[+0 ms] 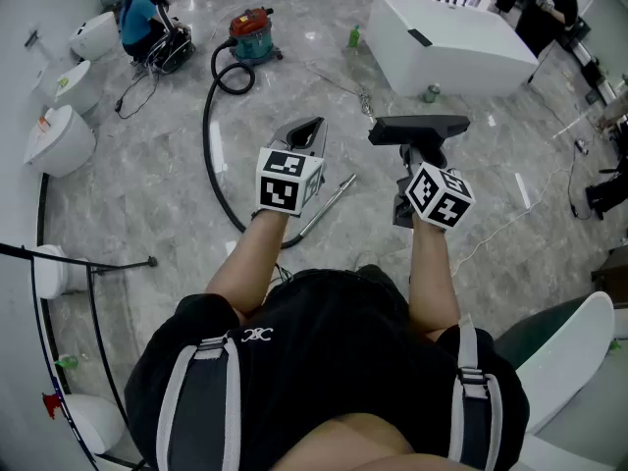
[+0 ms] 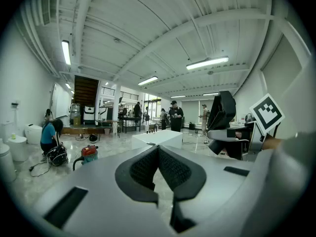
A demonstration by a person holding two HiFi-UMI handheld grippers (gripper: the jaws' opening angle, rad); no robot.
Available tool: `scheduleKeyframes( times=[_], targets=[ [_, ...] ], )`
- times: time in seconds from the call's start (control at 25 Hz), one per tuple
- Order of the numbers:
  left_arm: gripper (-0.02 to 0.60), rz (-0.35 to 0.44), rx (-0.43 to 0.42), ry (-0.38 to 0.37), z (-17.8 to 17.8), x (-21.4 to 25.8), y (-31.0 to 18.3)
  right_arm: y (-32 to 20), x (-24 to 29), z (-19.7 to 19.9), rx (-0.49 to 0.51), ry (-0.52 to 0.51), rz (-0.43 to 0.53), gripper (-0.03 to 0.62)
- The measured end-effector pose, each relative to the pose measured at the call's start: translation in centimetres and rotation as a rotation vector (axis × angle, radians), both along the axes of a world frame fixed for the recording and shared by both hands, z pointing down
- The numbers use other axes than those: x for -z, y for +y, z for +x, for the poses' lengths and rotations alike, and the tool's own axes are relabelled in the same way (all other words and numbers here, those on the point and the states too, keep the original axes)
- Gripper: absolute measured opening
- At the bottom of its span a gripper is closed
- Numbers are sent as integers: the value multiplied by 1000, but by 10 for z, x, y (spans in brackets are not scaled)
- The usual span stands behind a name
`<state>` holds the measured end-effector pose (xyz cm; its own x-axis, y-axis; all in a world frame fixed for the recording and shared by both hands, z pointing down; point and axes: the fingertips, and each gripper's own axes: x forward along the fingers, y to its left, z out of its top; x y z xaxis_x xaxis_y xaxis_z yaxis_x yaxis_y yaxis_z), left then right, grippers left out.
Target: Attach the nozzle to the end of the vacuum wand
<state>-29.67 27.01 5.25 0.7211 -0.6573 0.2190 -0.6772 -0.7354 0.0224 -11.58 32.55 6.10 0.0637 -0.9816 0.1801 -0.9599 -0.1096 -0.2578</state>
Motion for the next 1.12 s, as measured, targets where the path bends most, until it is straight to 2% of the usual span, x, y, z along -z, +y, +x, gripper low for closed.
scheduleKeyframes(
  times=[0.28, 0.52, 0.8, 1.12],
  targets=[
    [8, -1, 17, -9, 11, -21, -19, -23, -19, 15, 17, -18, 10, 166],
    [8, 0, 50, -19, 34, -24, -67, -81, -26, 41, 47, -32, 9, 166],
    [8, 5, 57, -17, 95, -38, -141, -170, -33, 104, 96, -41, 25, 166],
    [8, -55, 116, -81, 185, -50, -239, -284, -50, 193, 164, -75, -63, 166]
  ],
)
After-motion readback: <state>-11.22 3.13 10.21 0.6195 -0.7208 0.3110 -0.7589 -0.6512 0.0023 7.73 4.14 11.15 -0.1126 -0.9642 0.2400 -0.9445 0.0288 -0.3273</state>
